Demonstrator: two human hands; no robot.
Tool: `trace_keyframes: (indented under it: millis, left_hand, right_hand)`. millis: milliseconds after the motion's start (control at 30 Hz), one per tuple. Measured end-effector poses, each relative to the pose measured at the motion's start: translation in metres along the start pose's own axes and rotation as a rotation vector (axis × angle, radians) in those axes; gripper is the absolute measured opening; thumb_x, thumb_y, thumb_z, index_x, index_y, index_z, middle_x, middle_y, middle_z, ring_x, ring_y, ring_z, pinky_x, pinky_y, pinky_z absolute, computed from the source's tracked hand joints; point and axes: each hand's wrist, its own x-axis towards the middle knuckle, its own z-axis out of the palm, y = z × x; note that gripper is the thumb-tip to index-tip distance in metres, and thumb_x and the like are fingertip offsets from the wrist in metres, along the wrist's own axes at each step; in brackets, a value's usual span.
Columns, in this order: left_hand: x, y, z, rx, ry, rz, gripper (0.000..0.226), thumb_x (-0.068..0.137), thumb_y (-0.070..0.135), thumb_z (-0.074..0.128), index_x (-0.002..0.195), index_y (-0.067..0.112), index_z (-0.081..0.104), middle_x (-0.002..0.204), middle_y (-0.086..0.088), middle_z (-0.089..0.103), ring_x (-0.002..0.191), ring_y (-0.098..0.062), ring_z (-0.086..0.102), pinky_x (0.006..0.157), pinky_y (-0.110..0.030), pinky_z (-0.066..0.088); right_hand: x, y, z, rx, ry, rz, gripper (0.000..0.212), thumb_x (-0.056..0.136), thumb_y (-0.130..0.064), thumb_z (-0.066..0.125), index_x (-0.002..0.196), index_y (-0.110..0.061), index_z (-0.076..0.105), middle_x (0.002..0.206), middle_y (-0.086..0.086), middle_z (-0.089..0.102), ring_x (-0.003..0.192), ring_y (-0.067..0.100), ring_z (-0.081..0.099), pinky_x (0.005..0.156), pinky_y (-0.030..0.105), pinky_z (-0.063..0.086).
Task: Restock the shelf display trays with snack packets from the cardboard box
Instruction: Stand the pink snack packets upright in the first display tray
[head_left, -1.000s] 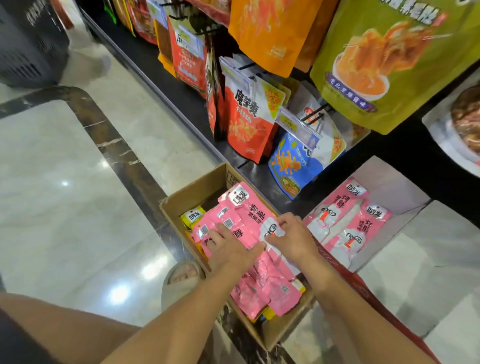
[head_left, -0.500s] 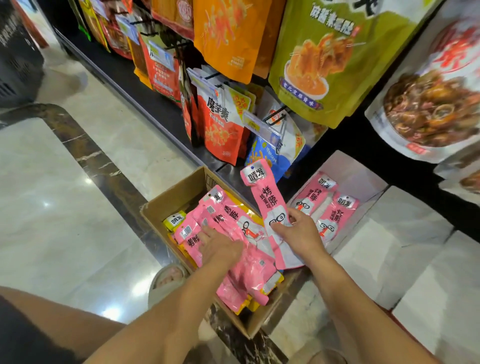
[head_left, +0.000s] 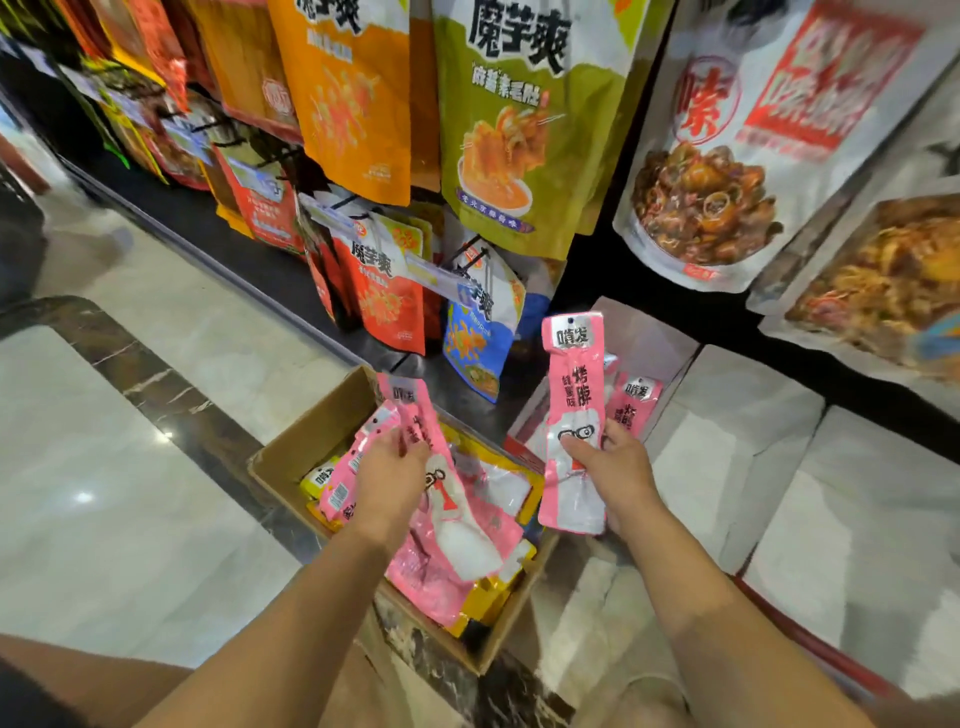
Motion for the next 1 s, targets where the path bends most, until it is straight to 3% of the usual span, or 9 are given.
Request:
trace_keyframes:
  millis: [167,367,500,600,667,733,800,900,1000]
  left_hand:
    - [0.002,0.016,0.025,-0.269,-0.248,-0.05,0.016,0.094,0.015,0.062,0.107,0.014,0.07,0.103,-0.014,0.074,0.098,-0.035,0.07,0.087,-0.051,0.056]
    - [0.015,0.025,0.08,-0.37,-0.302,-0.124,0.021,0.096,0.001,0.057,0.114,0.006,0.065,0.099,-0.018,0.07,0.079,-0.026,0.066,0.066,-0.035,0.055]
    - [0.03,0.031,0.122,-0.328,-0.351,-0.203,0.021,0.088,-0.007,0.058,0.102,0.005,0.07,0.091,-0.019,0.073,0.079,-0.03,0.067,0.071,-0.041,0.056]
    - [0.041,0.036,0.152,-0.215,-0.442,-0.217,0.021,0.086,-0.012,0.057,0.096,0.003,0.069,0.078,-0.015,0.07,0.061,-0.024,0.064,0.052,-0.028,0.051]
    - [0.051,0.035,0.173,-0.119,-0.457,-0.171,0.02,0.084,-0.009,0.063,0.093,0.007,0.071,0.085,-0.014,0.072,0.069,-0.024,0.066,0.061,-0.033,0.057]
    - [0.061,0.032,0.193,-0.082,-0.453,-0.126,0.024,0.083,-0.008,0.068,0.092,0.013,0.074,0.088,-0.009,0.075,0.077,-0.024,0.068,0.078,-0.041,0.06]
    - [0.072,0.026,0.212,-0.041,-0.442,-0.081,0.025,0.082,-0.006,0.072,0.094,0.015,0.073,0.086,-0.004,0.073,0.076,-0.02,0.064,0.079,-0.038,0.057]
    - [0.09,0.014,0.238,0.021,-0.436,-0.033,0.027,0.081,-0.003,0.075,0.103,0.011,0.069,0.088,-0.006,0.067,0.078,-0.019,0.057,0.078,-0.037,0.051]
    - [0.095,0.011,0.254,0.012,-0.424,-0.054,0.027,0.084,-0.007,0.071,0.085,0.018,0.063,0.074,0.002,0.058,0.077,-0.02,0.052,0.083,-0.034,0.047]
  right_hand:
    - [0.002,-0.002,-0.027,0.136,0.071,0.051,0.026,0.084,-0.008,0.078,0.108,-0.016,0.071,0.102,0.007,0.078,0.093,0.033,0.075,0.085,0.059,0.059]
    - [0.006,0.003,-0.067,0.181,0.182,0.101,0.019,0.088,-0.011,0.076,0.106,-0.015,0.069,0.1,0.01,0.078,0.086,0.029,0.076,0.081,0.049,0.062]
    - [0.008,0.014,-0.093,0.235,0.25,0.136,0.019,0.089,-0.011,0.075,0.107,-0.013,0.071,0.097,0.011,0.078,0.085,0.03,0.075,0.081,0.05,0.061]
    - [0.011,0.024,-0.11,0.249,0.307,0.144,0.02,0.088,-0.016,0.077,0.107,-0.019,0.073,0.095,0.007,0.079,0.084,0.026,0.075,0.082,0.047,0.062]
    - [0.016,0.03,-0.119,0.282,0.33,0.162,0.022,0.087,-0.017,0.078,0.108,-0.02,0.073,0.098,0.006,0.078,0.09,0.03,0.074,0.087,0.055,0.059]
    - [0.019,0.032,-0.124,0.331,0.341,0.176,0.022,0.09,-0.01,0.074,0.111,-0.015,0.072,0.098,0.01,0.078,0.086,0.031,0.073,0.081,0.05,0.061]
    - [0.023,0.034,-0.128,0.359,0.35,0.173,0.02,0.09,-0.006,0.072,0.11,-0.012,0.072,0.096,0.01,0.077,0.08,0.029,0.073,0.072,0.041,0.062]
    - [0.034,0.042,-0.127,0.374,0.381,0.189,0.024,0.087,-0.01,0.077,0.109,-0.017,0.074,0.1,0.011,0.078,0.09,0.035,0.075,0.083,0.054,0.06]
    - [0.045,0.044,-0.122,0.37,0.399,0.207,0.024,0.083,-0.016,0.081,0.106,-0.019,0.075,0.1,0.013,0.078,0.089,0.032,0.074,0.087,0.056,0.059]
